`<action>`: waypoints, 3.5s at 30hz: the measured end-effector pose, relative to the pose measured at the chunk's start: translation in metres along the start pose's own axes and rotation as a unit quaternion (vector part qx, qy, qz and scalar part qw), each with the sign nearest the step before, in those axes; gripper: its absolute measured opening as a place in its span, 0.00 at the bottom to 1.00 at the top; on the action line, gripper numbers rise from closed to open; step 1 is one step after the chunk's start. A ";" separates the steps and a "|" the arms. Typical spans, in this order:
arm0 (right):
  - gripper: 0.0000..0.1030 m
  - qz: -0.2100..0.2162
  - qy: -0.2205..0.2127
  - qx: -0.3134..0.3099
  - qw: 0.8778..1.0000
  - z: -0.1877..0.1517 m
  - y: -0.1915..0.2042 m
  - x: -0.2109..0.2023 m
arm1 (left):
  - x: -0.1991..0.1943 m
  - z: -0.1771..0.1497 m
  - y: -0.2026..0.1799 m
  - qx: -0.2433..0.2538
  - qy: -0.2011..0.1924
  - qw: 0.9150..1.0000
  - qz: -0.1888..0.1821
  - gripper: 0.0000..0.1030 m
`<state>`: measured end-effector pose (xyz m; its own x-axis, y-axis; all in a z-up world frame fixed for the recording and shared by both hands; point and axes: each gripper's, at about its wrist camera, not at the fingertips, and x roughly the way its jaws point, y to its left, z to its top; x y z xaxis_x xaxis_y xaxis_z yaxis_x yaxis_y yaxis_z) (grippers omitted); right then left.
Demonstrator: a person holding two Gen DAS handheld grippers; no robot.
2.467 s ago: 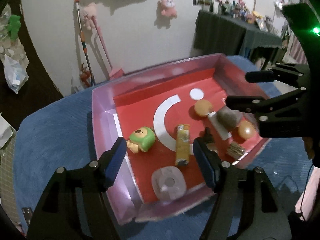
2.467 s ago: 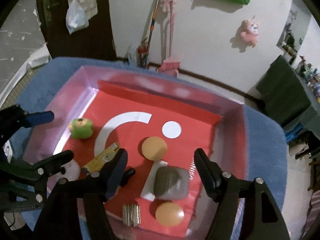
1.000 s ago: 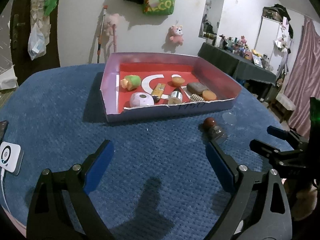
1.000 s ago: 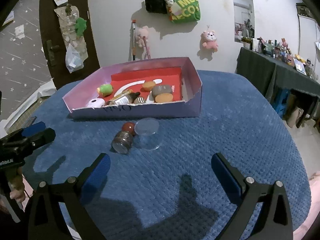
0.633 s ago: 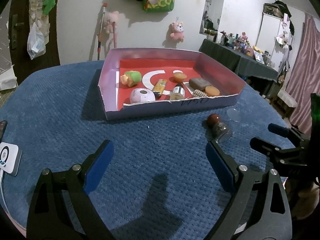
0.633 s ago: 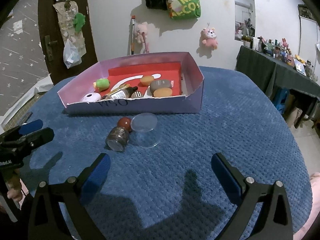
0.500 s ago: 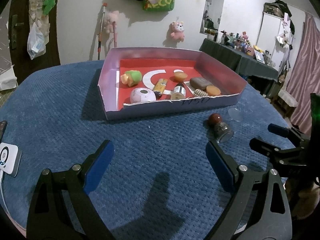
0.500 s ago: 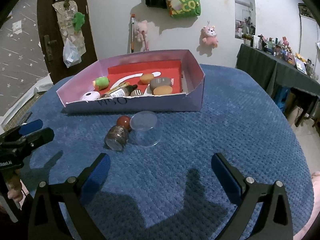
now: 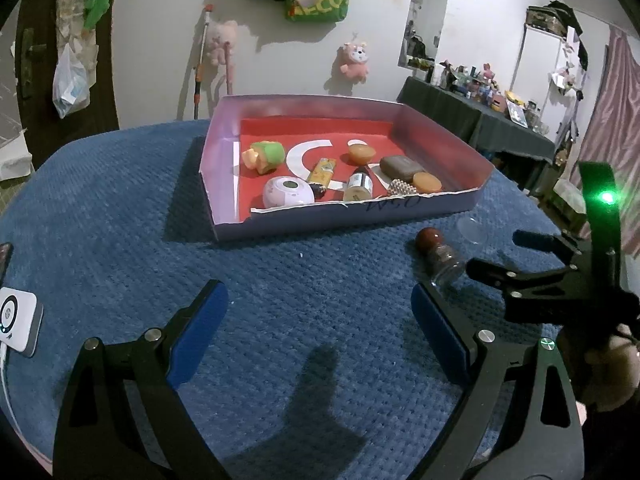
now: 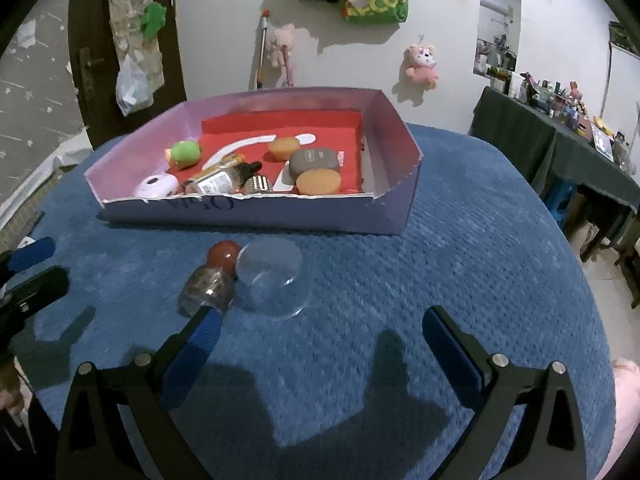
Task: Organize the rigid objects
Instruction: 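Grasp the glass jar with the left tool while the right tool grasps the clear cup, then carry the jar and clear cup over the red box with both tools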
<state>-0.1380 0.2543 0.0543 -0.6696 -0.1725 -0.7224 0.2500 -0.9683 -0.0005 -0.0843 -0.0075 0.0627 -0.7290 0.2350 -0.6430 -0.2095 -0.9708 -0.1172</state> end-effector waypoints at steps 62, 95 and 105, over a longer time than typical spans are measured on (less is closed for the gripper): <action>0.41 0.107 0.002 -0.058 0.993 0.021 0.015 0.002 | 0.054 0.033 -0.038 0.057 0.080 0.993 -0.062 0.28; 0.41 0.119 -0.017 -0.033 0.992 -0.018 0.040 -0.015 | 0.017 -0.013 -0.029 0.063 0.046 0.996 -0.048 0.28; 0.41 0.123 -0.009 -0.030 0.992 -0.017 0.037 -0.006 | 0.023 -0.006 -0.029 0.061 0.050 0.996 -0.050 0.28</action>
<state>-0.1128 0.2226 0.0469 -0.5957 -0.4052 -0.6935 0.4480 -0.8843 0.1318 -0.0913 0.0255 0.0469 -0.6333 0.3175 -0.7057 -0.3594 -0.9283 -0.0950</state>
